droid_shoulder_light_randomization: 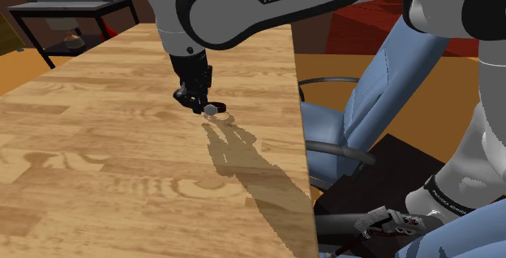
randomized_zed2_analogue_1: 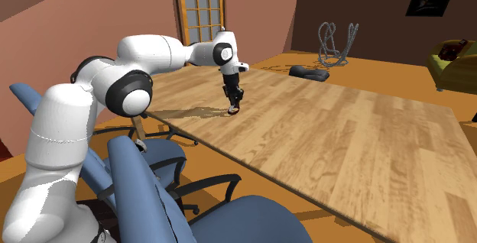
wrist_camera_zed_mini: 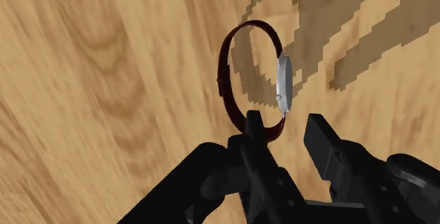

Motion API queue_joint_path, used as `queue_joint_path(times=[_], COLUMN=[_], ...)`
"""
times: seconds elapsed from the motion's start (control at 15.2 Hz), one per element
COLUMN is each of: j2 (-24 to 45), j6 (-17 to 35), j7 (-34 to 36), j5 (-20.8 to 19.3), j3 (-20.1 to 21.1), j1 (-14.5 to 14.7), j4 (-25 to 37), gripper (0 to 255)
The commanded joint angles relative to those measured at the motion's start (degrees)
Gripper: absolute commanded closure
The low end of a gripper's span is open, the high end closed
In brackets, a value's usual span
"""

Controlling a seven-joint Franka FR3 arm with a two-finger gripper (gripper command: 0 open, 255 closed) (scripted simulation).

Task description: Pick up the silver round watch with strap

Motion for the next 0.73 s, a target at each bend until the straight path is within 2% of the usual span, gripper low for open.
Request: queue_joint_path(times=[0.0,0.46,0.66], j2=[-0.03,0.08,0.22], j6=[0.07,0.05,-2.3], j7=[0.01,-0.02,-0.41], j5=[0.01,-0.03,0.03], j3=[0.0,-0.02,0.03], j1=[-0.02,0.0,0.4], j4=[-0.09,0.04,2.6], gripper=[255,255,255])
